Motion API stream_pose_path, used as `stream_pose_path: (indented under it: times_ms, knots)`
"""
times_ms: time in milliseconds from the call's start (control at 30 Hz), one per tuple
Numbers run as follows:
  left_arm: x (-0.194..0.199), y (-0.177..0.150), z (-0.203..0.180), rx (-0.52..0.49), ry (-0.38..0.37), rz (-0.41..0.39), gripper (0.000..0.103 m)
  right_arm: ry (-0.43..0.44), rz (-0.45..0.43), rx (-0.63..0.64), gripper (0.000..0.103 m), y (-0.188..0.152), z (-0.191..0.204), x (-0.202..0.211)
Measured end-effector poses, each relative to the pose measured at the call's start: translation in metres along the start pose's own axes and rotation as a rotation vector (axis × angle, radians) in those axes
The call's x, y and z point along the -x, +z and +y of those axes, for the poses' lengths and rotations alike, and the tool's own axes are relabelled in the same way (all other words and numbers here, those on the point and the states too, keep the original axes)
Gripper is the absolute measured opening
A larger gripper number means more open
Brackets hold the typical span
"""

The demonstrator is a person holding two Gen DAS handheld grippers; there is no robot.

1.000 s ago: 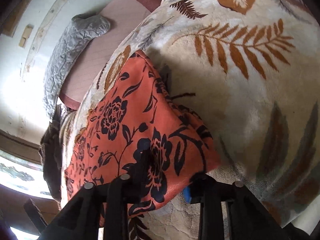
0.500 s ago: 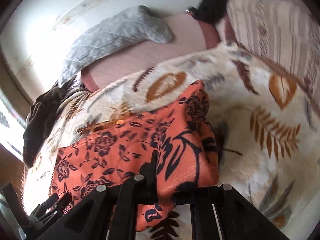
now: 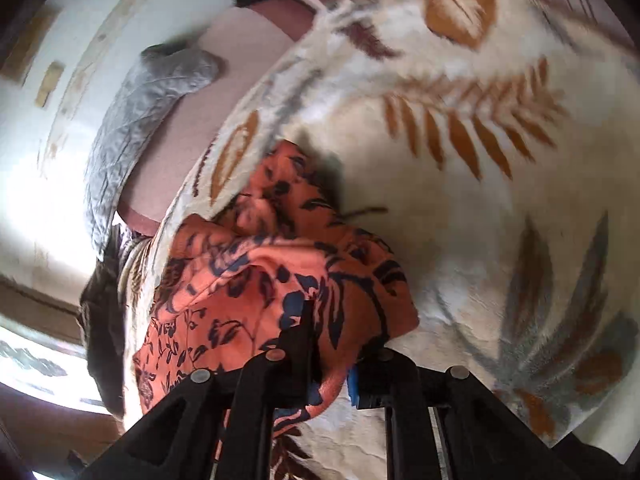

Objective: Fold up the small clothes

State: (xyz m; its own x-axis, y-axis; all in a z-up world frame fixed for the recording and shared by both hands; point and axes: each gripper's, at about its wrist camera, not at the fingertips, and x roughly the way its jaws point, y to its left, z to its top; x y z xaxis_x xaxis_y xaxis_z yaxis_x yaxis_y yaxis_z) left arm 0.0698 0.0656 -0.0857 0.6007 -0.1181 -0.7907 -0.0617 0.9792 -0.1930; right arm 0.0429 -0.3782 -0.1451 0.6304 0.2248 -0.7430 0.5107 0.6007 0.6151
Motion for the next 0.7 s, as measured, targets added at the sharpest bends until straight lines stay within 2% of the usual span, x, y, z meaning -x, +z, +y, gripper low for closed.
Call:
stream_pose_path:
  times_ms: [33,67,133,167,200,233,300,367,467,567,600,633,667,700]
  knots:
    - [0.000,0.001,-0.010,-0.019,-0.014,0.002,0.074,0.035,0.023,-0.033,0.033,0.000,-0.014,-0.003]
    - [-0.001,0.002,-0.022,-0.045,-0.025,0.002,0.074,0.085,0.023,-0.034,0.033,0.000,-0.021,-0.001]
    - [-0.004,0.004,-0.047,-0.102,-0.040,-0.004,0.074,0.092,0.045,-0.005,0.037,0.001,-0.024,0.006]
    - [-0.007,0.005,-0.060,-0.131,-0.046,-0.002,0.074,0.071,0.052,0.020,0.041,0.003,-0.022,0.012]
    - [-0.012,0.005,-0.071,-0.156,-0.052,0.002,0.074,0.022,0.045,0.062,0.054,0.006,-0.019,0.020]
    - [-0.017,0.006,-0.081,-0.179,-0.055,0.004,0.074,-0.042,0.015,0.123,0.055,0.008,-0.013,0.032]
    - [-0.028,0.005,-0.094,-0.206,-0.042,0.016,0.074,-0.158,-0.081,0.320,0.054,0.010,0.014,0.060]
    - [-0.040,0.003,-0.100,-0.210,-0.034,0.042,0.074,-0.210,-0.131,0.563,0.054,0.005,0.054,0.073]
    - [-0.053,0.000,-0.098,-0.190,-0.017,0.075,0.074,-0.258,-0.090,0.990,0.054,-0.024,0.126,0.045]
    - [-0.054,-0.003,-0.097,-0.196,-0.006,0.071,0.074,-0.361,-0.001,1.340,0.053,-0.060,0.159,-0.016]
    - [-0.054,-0.004,-0.098,-0.199,-0.005,0.073,0.074,-0.422,0.014,1.423,0.052,-0.064,0.164,-0.039]
    - [-0.054,-0.004,-0.098,-0.199,-0.005,0.074,0.074,-0.474,0.012,1.472,0.044,-0.061,0.165,-0.058]
    - [-0.054,-0.004,-0.098,-0.197,-0.007,0.076,0.074,-0.504,0.011,1.470,0.036,-0.049,0.167,-0.070]
    - [-0.054,-0.003,-0.097,-0.196,-0.009,0.078,0.074,-0.513,0.003,1.398,0.034,-0.027,0.166,-0.075]
